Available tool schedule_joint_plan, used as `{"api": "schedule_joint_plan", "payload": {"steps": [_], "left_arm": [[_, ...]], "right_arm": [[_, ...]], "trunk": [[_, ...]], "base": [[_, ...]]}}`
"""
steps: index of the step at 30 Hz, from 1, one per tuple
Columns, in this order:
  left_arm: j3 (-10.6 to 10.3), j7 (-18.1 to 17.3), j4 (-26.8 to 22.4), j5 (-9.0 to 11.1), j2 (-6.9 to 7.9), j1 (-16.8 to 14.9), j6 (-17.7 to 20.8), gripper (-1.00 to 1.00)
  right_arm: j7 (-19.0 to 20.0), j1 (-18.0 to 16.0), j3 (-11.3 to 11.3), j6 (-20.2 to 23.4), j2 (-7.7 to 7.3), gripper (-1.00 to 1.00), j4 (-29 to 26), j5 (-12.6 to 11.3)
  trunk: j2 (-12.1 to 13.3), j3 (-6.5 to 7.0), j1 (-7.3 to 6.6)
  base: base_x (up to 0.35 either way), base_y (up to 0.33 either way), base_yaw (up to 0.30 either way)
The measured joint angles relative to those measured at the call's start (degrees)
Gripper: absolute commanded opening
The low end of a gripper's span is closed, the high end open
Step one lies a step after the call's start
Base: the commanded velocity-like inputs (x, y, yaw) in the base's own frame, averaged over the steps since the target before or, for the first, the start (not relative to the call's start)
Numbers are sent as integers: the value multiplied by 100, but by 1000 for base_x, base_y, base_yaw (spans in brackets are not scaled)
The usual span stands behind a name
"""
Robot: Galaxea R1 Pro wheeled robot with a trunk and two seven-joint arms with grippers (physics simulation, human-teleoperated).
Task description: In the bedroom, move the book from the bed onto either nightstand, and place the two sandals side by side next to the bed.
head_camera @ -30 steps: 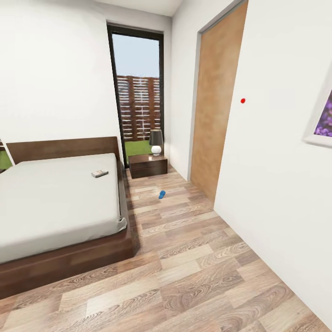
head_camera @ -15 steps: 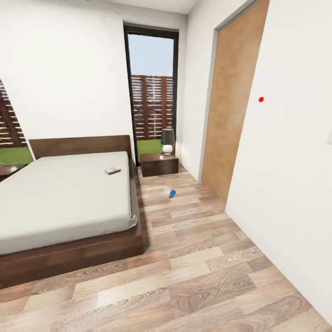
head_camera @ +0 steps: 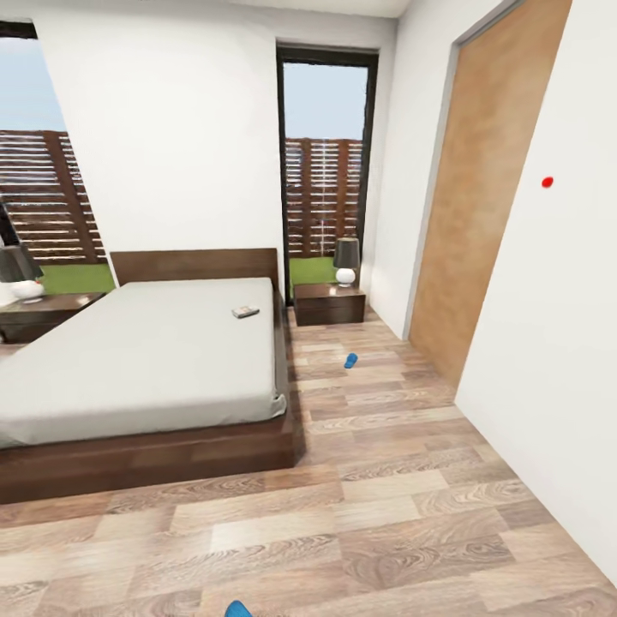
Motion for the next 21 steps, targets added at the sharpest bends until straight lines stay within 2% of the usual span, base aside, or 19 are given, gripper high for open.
{"api": "schedule_joint_plan", "payload": {"steps": [21], "left_arm": [[-5,0,0,5,0,0,-5,100]], "right_arm": [[-3,0,7,-4,16,100,-10,1]], "trunk": [[0,-47,0]], "base": [[0,0,279]]}}
